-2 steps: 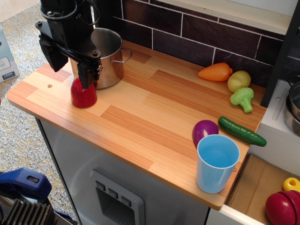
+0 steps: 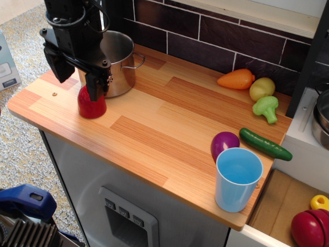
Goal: Put sweet potato in pot
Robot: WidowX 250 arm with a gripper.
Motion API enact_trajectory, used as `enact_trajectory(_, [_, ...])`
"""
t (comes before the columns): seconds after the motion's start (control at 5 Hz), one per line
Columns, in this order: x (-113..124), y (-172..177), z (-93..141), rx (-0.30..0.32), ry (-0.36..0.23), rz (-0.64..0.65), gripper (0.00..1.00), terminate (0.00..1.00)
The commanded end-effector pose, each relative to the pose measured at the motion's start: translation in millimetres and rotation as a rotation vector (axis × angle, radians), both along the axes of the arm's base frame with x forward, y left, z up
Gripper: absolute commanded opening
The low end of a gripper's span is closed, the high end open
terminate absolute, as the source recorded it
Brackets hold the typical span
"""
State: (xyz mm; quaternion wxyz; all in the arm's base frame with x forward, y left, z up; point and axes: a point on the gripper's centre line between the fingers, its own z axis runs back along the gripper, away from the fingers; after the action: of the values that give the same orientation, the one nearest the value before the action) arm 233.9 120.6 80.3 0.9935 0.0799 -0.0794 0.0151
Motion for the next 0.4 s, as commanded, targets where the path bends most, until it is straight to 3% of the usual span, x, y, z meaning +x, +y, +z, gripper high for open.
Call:
enact_trajectory(0.0, [11.8,10.3,2.8,0.048,-0.060,0.018,1.00,0.00])
enact_trajectory(0.2, [17.4,15.4,-6.3,0.041,-0.073,0.009,1.00,0.00])
